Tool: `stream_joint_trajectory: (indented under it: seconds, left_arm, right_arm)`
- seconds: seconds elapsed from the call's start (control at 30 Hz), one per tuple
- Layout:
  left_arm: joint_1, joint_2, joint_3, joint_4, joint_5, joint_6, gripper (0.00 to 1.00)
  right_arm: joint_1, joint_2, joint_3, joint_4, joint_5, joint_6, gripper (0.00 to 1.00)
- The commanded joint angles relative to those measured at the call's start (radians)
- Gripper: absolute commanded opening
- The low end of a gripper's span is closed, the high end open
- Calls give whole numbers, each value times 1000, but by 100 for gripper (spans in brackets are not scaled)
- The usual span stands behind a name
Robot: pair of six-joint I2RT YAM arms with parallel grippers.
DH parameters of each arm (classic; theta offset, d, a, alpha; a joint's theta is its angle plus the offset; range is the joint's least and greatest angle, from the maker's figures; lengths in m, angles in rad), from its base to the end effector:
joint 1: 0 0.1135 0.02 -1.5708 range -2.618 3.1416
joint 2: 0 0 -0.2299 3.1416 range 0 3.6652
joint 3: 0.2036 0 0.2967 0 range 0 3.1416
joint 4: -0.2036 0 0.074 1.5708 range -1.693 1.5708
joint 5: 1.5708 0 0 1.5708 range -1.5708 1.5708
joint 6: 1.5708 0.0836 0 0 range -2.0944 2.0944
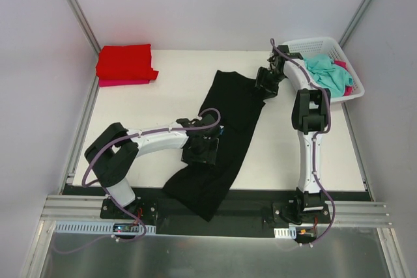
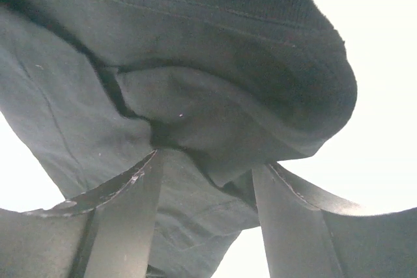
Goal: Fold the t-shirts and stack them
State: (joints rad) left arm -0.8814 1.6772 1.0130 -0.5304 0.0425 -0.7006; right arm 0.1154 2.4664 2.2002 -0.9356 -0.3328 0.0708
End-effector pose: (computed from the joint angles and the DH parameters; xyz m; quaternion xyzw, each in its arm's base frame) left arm 0.2314 -0.2863 0.0637 0.0926 0.9778 -0.1476 0.1166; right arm 0.5440 0.0905 0.0959 -0.0520 0.9685 0.1789 0.1650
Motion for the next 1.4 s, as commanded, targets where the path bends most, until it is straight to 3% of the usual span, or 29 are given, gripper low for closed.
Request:
stream_joint_trajectory:
  seconds: [0.0,0.33,0.43,0.87,1.07,1.23,1.37]
  left_arm:
    - [-37,-25,64,-39,31,-56,75]
    - [-97,23,151,-62,51,-92,75]
    - [-99,4,159,-86,34,-91,75]
    - [-90,-71,321,-270,-139,-30,77]
    - [19,-50,352,-206,-142,73,77]
    - [151,107,500,-148,-90,208,74]
    - [215,229,639,-131,-69,271,72]
  right_arm:
    - [27,43,65,18,-147,38,59]
    - [56,91,135,55,-221,72,58]
    - [55,39,81,49,-193,44,59]
    - [73,-480,-281,-16,34,-29,60]
    - [134,-693,-574,64,55,-3,42]
    - [156,-739,-695,103,77,14,2]
    - [182,-684,-714,175,74,29,1]
